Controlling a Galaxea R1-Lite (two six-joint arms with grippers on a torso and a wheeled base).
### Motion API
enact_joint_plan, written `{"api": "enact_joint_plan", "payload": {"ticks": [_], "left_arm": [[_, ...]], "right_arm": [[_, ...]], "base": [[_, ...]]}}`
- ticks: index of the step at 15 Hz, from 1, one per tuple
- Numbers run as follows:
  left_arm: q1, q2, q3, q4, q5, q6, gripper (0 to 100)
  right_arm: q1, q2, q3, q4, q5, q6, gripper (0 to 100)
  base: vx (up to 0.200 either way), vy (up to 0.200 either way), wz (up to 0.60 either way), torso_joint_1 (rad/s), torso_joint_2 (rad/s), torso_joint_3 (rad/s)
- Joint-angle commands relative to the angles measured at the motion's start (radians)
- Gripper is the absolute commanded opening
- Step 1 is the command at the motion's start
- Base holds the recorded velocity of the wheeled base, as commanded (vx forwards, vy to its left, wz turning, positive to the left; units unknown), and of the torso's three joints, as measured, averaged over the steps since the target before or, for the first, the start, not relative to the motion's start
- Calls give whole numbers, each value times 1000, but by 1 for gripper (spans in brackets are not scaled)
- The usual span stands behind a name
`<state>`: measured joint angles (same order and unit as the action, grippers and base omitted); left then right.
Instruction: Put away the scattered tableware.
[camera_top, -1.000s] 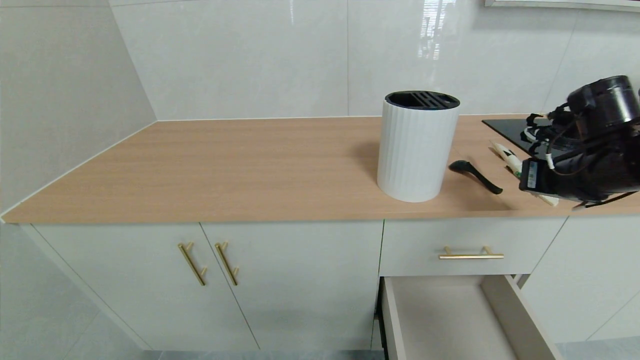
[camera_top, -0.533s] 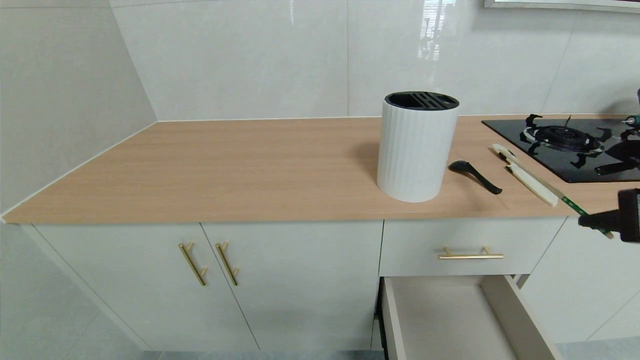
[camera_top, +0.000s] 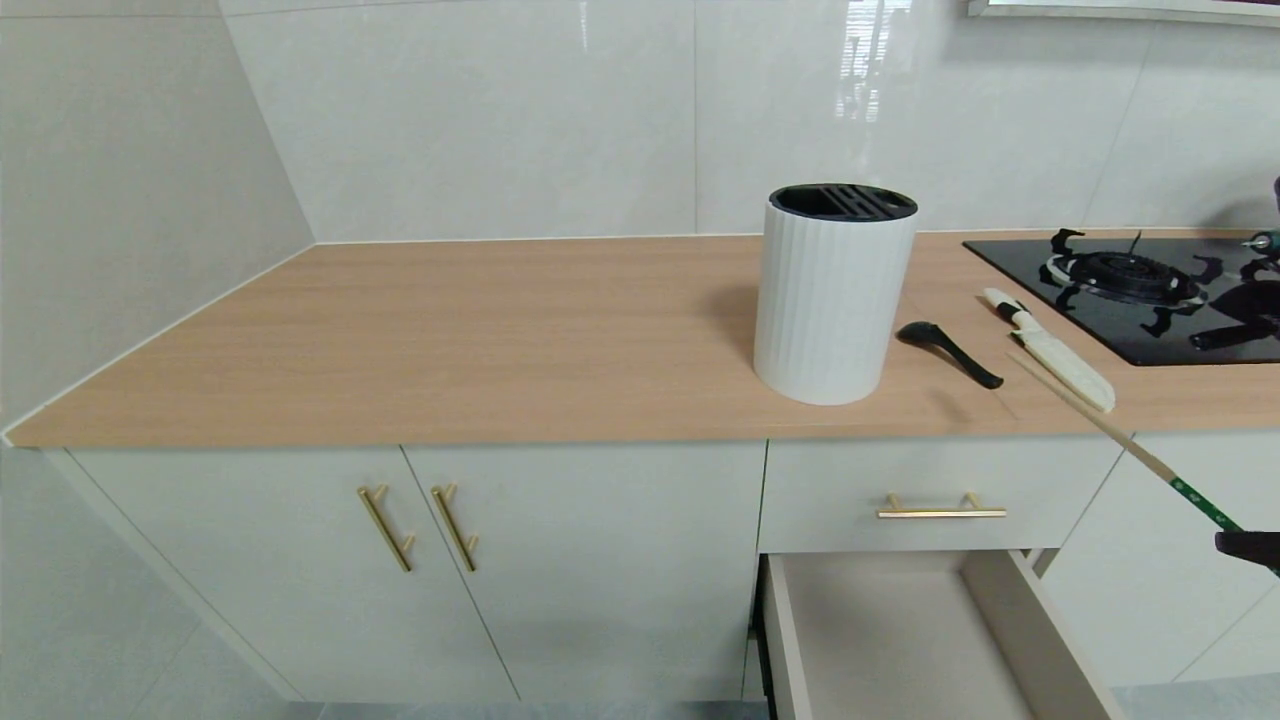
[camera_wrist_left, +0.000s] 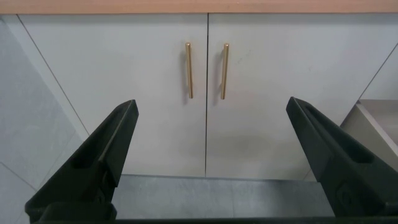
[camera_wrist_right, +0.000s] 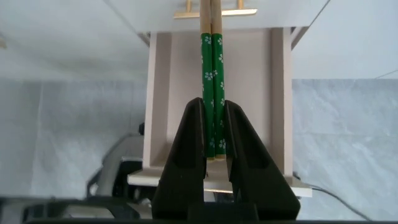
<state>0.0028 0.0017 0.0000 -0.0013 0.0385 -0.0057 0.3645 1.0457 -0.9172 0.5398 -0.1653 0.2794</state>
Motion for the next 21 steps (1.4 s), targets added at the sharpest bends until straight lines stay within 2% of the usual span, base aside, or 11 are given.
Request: {"api": "enact_joint_plan", "payload": {"ticks": [1,10,14,19,21], "left_arm": [[0,1,0,0,0,0,100],[0,1,0,0,0,0,100],[0,1,0,0,0,0,100],[0,1,0,0,0,0,100],[0,1,0,0,0,0,100]], "right_arm": [[14,-15,15,-1,0,-2,0],[65,-23,90,-3,-2,-80,0],[80,-23,103,-3,-2,-83,0],[166,-23,133,-1,-2,-85,0],[166,-23,152,-1,0,-127,0]], "base": [[0,0,0,0,0,0],[0,0,0,-16,40,25],[0,0,0,-162,425,260],[0,0,0,-163,471,306],[0,0,0,-141,461,320]]}}
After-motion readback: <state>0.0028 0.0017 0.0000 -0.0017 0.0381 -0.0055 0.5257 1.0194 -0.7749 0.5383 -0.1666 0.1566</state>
